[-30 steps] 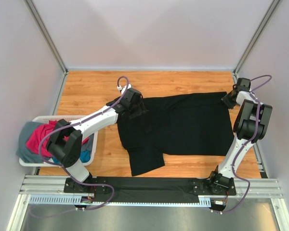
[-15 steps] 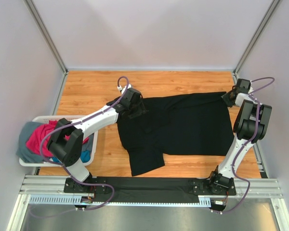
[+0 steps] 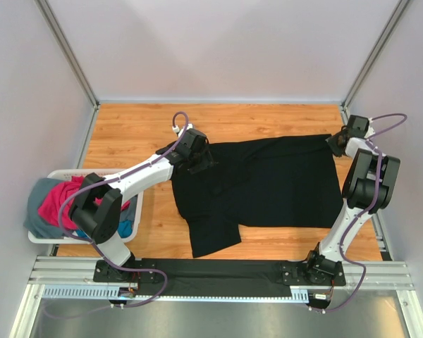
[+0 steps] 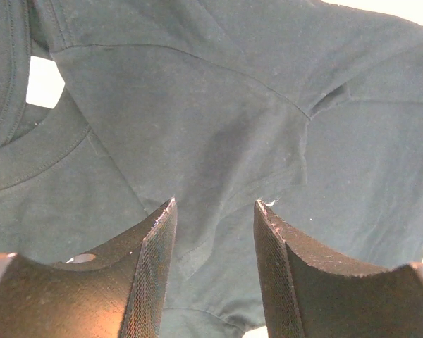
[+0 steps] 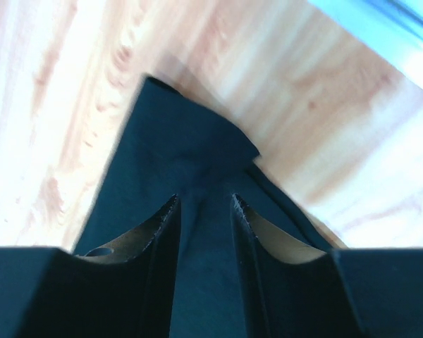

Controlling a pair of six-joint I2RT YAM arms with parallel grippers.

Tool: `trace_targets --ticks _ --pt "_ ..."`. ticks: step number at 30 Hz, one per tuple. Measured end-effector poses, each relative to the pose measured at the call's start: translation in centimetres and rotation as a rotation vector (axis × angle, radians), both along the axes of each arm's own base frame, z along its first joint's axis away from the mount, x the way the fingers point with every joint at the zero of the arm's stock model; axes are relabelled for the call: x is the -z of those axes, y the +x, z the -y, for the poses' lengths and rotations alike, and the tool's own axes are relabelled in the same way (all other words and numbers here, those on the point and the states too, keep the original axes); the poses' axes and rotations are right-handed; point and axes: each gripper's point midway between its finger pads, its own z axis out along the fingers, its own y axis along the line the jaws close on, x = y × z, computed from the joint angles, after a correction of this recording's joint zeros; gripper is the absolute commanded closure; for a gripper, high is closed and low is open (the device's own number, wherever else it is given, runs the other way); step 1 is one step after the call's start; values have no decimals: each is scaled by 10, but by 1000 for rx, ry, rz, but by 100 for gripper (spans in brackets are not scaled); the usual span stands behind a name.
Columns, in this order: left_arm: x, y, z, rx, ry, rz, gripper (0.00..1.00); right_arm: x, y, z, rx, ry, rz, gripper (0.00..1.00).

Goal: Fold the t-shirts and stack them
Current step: Fold the tshirt

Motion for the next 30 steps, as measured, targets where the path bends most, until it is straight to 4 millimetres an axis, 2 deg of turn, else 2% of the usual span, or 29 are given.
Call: trace_targets --ticks 6,15,26,30 --pt "2 -1 -1 1 3 -5 46 -5 19 8 6 -17 32 62" --pt "3 -2 -1 1 4 -6 46 11 17 9 20 -5 -1 62" --pt "3 -2 -1 1 3 -7 46 18 2 18 61 -37 -83 62" --pt "3 -2 -1 3 2 -8 46 12 2 22 63 -62 -97 62"
